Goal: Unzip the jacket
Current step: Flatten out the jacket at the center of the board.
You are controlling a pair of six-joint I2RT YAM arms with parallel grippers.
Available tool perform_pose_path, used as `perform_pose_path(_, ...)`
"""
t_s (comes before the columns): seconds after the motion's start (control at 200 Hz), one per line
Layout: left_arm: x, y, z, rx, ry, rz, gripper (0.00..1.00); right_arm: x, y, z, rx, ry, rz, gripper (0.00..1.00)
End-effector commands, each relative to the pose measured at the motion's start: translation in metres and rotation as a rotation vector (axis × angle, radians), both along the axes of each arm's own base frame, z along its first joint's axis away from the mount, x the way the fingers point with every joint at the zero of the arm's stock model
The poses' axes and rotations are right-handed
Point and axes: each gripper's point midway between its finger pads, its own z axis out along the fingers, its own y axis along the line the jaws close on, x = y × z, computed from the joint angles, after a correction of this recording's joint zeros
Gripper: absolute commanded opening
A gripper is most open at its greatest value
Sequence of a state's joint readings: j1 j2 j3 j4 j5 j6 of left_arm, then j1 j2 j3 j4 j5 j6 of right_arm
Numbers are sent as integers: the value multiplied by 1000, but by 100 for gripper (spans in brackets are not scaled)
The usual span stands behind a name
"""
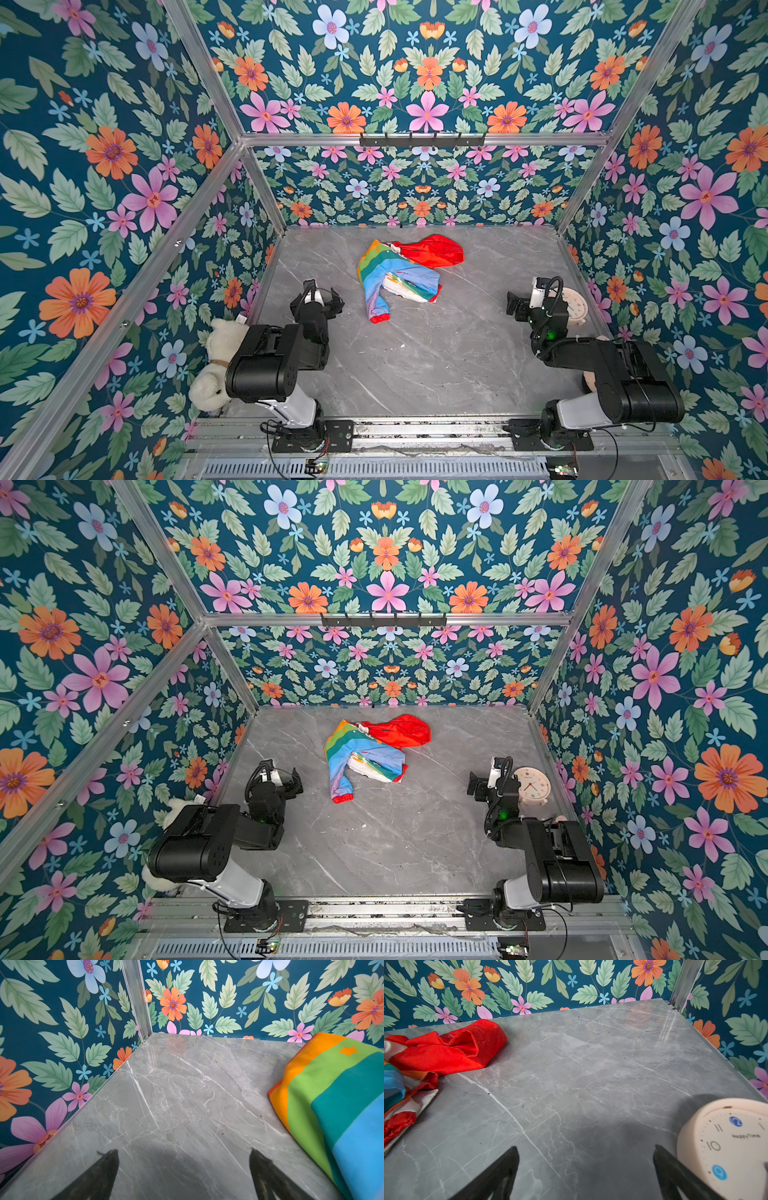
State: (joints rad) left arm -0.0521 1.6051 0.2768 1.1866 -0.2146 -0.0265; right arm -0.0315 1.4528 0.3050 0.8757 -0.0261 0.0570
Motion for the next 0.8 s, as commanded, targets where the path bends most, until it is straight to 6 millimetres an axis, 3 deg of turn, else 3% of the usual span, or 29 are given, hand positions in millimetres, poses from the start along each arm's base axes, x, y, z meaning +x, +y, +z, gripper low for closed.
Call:
perform_pose_path(0.0,-3,1,16,11,-75,5,100,3,0,9,-16,-42,5,99)
perform_pose_path(0.15,-14,2,31,16,-136,8,99,-5,-2,20,-14,-98,-10,99)
perform_pose_path(0.25,-12,2,41,12,-86,15,100,-12,-4,34,-14,-111,-25,99)
perform_pose_path(0.435,-14,2,77,-40,-58,27,100,-27,-15,86,51,-167,-114,99)
perform_pose_path(0.57,-15,1,90,-135,-11,44,100,-36,-14,116,120,-209,-129,99)
perform_pose_path(0.64,-18,9,89,-213,27,128,100,-40,-16,122,184,-203,-158,99)
perform_pose_path(0.74,-34,38,72,-350,138,403,100,-47,-25,121,288,-148,-253,99)
perform_pose_path(0.795,-37,38,62,-367,216,439,100,-52,-34,118,353,-116,-343,99)
